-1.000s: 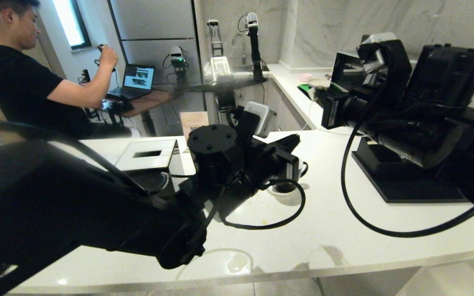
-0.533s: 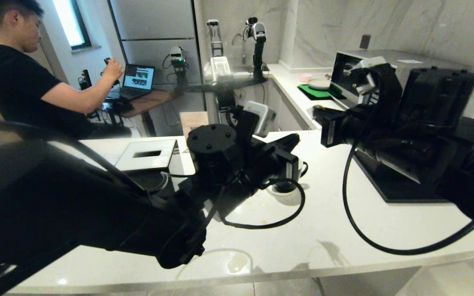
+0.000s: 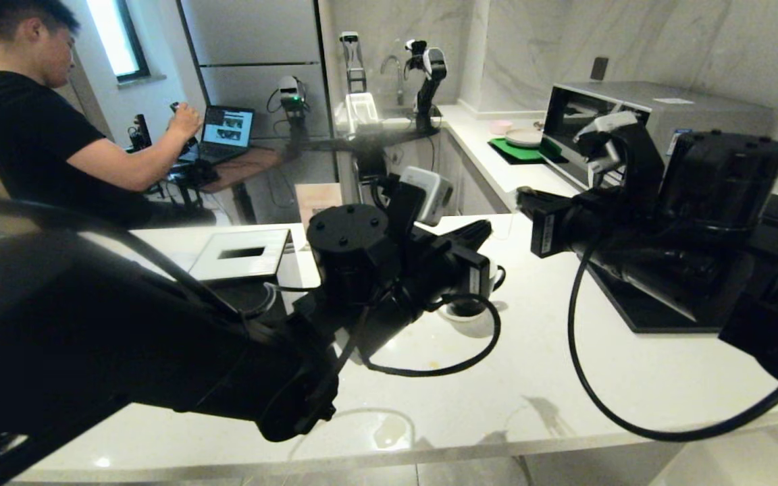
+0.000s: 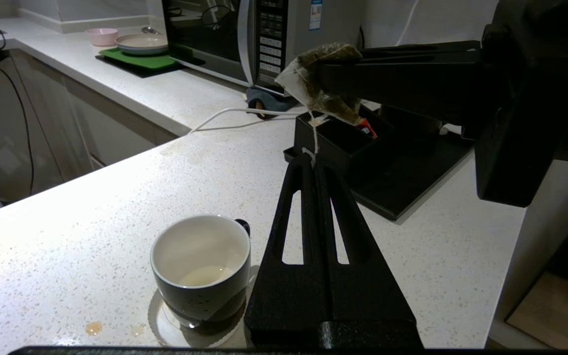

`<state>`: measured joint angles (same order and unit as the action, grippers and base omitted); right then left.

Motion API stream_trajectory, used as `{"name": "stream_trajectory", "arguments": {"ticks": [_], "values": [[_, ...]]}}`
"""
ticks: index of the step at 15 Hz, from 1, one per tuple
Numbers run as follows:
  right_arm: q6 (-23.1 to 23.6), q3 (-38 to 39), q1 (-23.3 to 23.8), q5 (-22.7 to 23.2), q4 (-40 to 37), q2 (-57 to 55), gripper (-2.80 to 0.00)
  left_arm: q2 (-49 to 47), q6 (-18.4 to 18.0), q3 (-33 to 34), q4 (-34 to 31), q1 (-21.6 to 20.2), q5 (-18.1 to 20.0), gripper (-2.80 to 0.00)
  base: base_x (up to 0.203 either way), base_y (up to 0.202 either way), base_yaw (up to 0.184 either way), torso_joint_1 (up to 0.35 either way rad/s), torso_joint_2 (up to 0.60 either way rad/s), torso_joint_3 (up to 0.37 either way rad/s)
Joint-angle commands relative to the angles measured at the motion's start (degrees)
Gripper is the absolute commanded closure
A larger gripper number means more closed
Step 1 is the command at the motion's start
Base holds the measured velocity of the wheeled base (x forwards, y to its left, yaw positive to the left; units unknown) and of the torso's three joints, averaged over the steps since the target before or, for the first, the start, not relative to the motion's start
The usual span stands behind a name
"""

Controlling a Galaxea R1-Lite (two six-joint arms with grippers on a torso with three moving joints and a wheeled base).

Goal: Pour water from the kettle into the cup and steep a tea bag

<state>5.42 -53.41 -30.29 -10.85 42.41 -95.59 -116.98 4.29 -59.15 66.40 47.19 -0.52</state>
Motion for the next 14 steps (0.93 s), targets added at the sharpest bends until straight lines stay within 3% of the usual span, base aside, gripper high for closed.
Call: {"name": "stream_trajectory", "arguments": {"ticks": [1,2,14], "values": [[0.0,0.1,0.0,0.0,0.1,0.1,0.00,-0.1,0.0,0.0,0.4,0.0,0.0,0.00,0.000,0.000,0.000,0.000,0.00,0.000],[0.0,0.1,0.0,0.0,0.1,0.1,-2.80,-0.1,0.0,0.0,0.4,0.0,0.0,0.00,0.000,0.000,0.000,0.000,0.00,0.000],[-0.2,1.5,0.0,0.0,0.4,2.2,-2.80,0.1,0.0,0.0,0.4,0.0,0.0,0.00,0.000,0.000,0.000,0.000,0.00,0.000]]}}
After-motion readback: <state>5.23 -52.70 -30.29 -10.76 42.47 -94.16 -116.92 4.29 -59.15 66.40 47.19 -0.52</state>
